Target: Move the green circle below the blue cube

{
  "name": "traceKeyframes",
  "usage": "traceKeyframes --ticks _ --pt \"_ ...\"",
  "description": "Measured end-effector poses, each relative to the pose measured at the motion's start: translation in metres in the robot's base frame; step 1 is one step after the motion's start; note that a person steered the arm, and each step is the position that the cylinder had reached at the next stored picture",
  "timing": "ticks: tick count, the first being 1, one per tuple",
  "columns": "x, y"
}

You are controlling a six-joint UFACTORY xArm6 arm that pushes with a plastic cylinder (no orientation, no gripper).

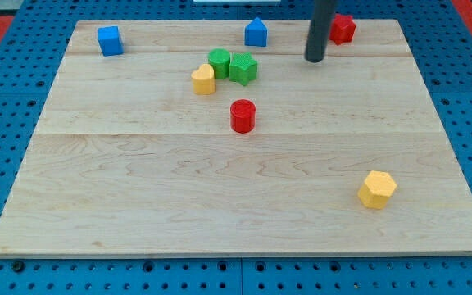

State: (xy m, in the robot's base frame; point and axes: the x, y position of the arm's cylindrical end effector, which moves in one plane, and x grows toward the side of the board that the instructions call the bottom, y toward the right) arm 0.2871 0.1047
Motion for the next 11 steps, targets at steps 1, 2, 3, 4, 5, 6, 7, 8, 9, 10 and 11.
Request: traceKeyframes --ticks 1,2,3,4,5,6,7,8,9,10,11 --pt "0.009 -0.031" --pt "-0.001 -0.056" --pt "0.004 -0.130" --pt "0.032 -0.197" --pt "0.024 -0.200" --pt "0.009 -0.203" --pt "-0.003 -0.229" --pt "0.026 -0.291" --pt "0.073 -0.335" --pt "0.100 -0.342" --pt "0.099 -0.343"
